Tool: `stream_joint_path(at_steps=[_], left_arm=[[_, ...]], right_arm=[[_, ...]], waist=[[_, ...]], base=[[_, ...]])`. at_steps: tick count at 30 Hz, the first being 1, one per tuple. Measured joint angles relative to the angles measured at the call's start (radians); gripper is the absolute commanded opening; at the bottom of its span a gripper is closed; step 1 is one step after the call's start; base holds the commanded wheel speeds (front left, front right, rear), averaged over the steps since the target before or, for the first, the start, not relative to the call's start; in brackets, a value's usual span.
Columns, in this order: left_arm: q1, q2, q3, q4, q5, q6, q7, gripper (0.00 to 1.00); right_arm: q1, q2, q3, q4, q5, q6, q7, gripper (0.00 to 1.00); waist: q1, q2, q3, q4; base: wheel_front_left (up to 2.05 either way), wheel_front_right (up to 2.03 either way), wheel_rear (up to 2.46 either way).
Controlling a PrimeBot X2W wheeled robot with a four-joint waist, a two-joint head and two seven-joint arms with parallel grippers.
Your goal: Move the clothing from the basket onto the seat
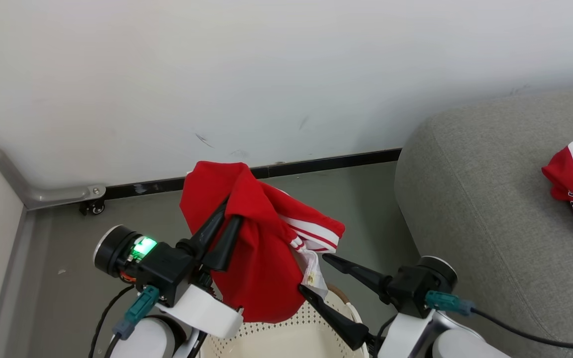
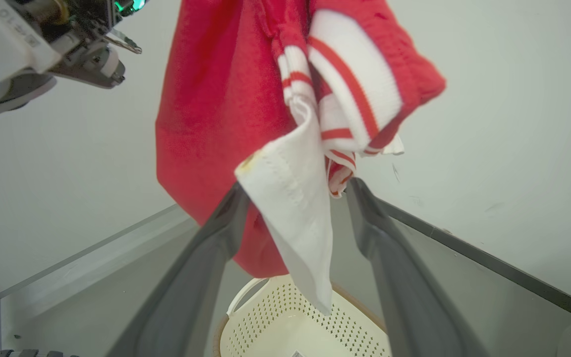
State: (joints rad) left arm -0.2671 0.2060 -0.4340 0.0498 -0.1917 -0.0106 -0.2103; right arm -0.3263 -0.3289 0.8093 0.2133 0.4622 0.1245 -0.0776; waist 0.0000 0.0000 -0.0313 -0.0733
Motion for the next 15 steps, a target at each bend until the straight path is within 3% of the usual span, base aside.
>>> stream_joint_path(at_steps=[15], left_arm=[[-0.021, -0.031, -0.054, -0.003, 0.002, -0.025, 0.052, 0.0]], right_arm=[[-0.1, 0.087, 0.072, 0.154, 0.156, 0.0, 0.012, 1.0]], waist=[[0.0, 0.0, 0.006, 0.031]], base=[[0.0, 0.0, 0.0]])
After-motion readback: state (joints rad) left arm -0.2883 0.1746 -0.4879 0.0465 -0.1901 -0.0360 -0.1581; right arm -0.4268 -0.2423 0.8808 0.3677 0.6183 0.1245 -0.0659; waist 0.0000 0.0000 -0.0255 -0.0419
